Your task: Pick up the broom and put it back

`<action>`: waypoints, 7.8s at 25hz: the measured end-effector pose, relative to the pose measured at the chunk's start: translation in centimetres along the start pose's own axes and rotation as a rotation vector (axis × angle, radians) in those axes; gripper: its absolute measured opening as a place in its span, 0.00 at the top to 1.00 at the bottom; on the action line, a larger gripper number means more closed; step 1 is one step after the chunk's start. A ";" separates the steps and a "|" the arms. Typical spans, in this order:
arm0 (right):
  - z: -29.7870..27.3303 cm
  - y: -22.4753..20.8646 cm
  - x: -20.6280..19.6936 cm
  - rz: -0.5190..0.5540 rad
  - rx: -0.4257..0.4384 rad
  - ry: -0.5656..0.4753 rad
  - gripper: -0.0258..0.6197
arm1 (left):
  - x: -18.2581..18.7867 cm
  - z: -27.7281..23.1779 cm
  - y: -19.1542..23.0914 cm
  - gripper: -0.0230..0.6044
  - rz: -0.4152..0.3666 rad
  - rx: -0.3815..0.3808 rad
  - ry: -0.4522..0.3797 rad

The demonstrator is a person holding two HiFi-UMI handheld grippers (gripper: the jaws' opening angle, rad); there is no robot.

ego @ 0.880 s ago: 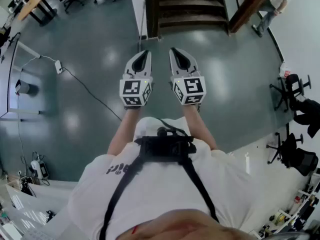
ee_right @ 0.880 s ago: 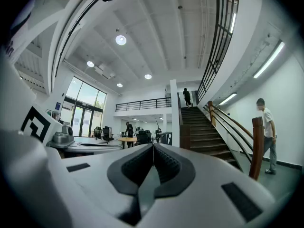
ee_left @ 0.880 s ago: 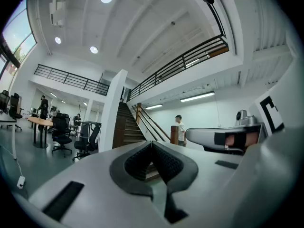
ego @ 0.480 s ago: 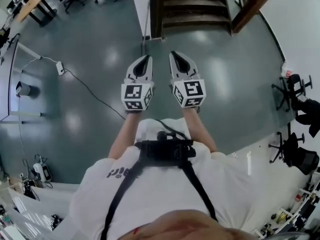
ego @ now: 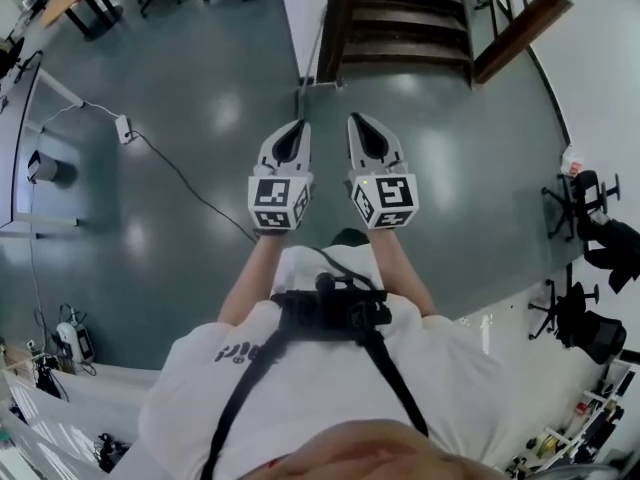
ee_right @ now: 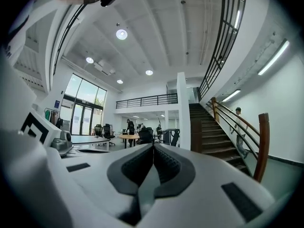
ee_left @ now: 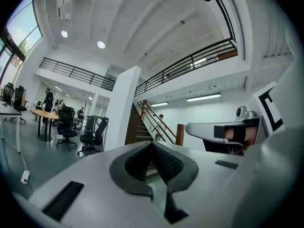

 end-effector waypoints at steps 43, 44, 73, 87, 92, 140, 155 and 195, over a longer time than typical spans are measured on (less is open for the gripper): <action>-49.8 -12.7 8.8 -0.060 0.072 0.008 0.95 | 14.5 -37.6 31.8 0.94 -0.036 -0.004 -0.006; -50.7 -12.4 8.7 -0.060 0.061 0.016 0.95 | 14.4 -38.1 32.8 0.94 -0.035 -0.019 0.000; -67.5 -33.7 -20.1 -0.332 -0.038 0.539 0.94 | -4.2 -67.1 34.9 0.95 0.036 -0.132 0.374; -78.1 -36.5 -34.5 -0.395 -0.022 0.663 0.67 | -12.3 -75.2 37.7 0.94 0.020 -0.153 0.421; -81.6 -37.8 -37.5 -0.414 -0.053 0.669 0.67 | -13.8 -77.2 37.8 0.94 0.030 -0.155 0.412; -64.8 -22.2 7.2 -0.071 -0.010 0.046 0.80 | 15.5 -53.8 40.8 0.94 -0.027 -0.003 0.071; -61.6 -16.4 19.8 0.011 0.063 -0.133 0.80 | 26.5 -44.6 42.4 0.95 -0.017 0.050 -0.059; -87.4 19.8 27.8 0.107 0.973 -0.184 0.80 | 27.1 -27.1 78.6 0.95 0.168 0.822 -0.137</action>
Point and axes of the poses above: the fingertips, and each gripper's own axes: z backward along the fingers, y to its left, x out of its top, the point moved 2 cm from there along z, backward along the fingers, and after that the axes turned 14 degrees about y, right-handed, at the moved point
